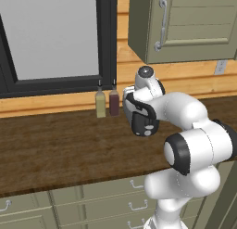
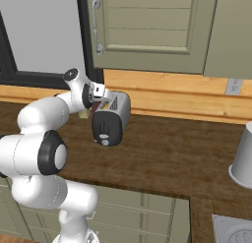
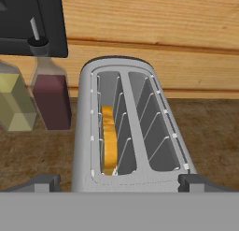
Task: Start the toaster. Once the lever pops up, take the bread to the plate on the dining counter.
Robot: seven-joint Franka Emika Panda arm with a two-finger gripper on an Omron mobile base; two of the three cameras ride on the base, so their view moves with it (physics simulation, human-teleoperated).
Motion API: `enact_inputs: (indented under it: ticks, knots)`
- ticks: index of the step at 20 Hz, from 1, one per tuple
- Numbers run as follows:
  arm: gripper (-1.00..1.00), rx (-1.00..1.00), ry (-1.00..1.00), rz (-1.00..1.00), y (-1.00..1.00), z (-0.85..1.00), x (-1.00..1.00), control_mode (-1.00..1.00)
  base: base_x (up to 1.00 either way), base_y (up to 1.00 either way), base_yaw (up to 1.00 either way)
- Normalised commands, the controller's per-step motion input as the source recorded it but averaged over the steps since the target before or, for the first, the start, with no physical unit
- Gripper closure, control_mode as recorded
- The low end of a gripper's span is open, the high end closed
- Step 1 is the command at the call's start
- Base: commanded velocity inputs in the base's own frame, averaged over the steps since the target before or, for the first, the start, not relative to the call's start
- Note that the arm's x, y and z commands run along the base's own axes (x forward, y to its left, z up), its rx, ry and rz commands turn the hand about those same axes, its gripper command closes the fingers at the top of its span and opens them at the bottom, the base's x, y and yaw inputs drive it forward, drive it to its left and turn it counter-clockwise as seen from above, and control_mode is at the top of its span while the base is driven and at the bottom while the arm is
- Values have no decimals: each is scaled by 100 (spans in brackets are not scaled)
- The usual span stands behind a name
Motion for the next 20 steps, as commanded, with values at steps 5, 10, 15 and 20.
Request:
enact_inputs:
  ticks: [5,10,15,20]
  knots:
    - [-100,0,0,0,0,0,0,-100,0,0,0]
    - [-100,0,0,0,0,0,0,-100,0,0,0]
    - [-100,0,0,0,0,0,0,-100,0,0,0]
    - [-100,0,0,0,0,0,0,-100,0,0,0]
